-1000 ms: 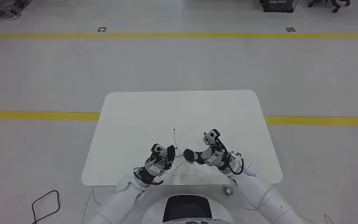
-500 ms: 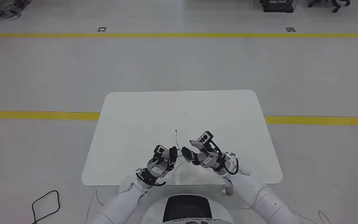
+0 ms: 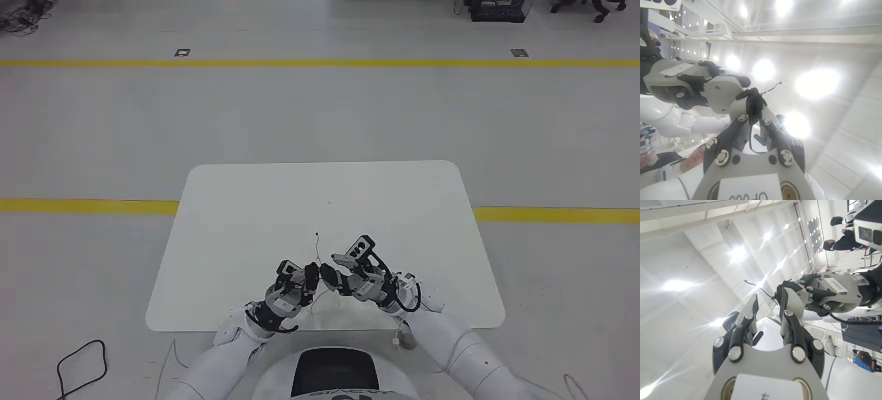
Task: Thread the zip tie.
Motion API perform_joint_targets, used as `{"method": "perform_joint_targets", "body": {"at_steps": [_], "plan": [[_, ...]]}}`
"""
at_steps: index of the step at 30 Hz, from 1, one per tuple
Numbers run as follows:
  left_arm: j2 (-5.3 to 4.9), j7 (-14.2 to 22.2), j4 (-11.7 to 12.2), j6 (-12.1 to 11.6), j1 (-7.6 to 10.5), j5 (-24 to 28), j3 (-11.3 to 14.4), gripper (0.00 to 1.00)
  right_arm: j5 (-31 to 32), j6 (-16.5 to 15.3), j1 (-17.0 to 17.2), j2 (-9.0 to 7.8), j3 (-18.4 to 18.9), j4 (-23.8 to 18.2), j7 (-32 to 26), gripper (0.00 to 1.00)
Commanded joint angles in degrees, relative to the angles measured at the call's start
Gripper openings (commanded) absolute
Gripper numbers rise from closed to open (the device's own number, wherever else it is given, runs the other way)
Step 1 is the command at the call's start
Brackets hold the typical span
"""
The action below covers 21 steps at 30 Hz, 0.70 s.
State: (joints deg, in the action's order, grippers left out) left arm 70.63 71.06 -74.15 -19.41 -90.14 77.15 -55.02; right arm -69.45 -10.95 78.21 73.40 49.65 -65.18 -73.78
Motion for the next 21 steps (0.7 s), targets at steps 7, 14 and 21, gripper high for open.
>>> {"method": "perform_joint_targets", "body": {"at_steps": [7, 14, 21], "plan": [[0.10, 0.05, 0.04, 0.31, -0.31, -0.24, -0.33, 0.00, 1.65, -0.72, 0.05, 0.47, 0.04, -0.37, 0.25, 0.15], [0.15, 0.28, -0.10, 0.65, -0.60, -0.46, -0.63, 0.00, 3.06, -1.21, 0.31, 0.72, 0.43, -0.67, 0.84, 0.09], [0.22, 0.30, -0.16, 0.91, -0.75, -0.75, -0.85, 0.00, 4.31, -1.29, 0.65, 0.86, 0.94, -1.07, 1.45, 0.00]]}}
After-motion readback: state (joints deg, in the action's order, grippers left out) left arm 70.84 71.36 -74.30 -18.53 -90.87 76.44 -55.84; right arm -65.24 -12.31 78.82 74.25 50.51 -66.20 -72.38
